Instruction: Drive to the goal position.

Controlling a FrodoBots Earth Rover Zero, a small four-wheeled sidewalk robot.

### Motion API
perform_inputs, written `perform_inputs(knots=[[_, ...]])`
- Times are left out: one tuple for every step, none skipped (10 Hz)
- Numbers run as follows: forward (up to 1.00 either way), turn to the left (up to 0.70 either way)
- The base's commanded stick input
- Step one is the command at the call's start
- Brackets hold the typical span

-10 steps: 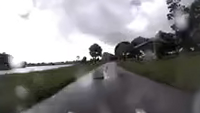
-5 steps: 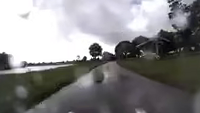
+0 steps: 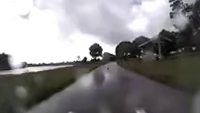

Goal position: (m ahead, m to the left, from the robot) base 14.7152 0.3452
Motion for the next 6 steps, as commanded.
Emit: perform_inputs(knots=[[1.00,-0.28],[1.00,-0.36],[1.00,-0.26],[1.00,0.00],[1.00,0.00],[1.00,0.00]])
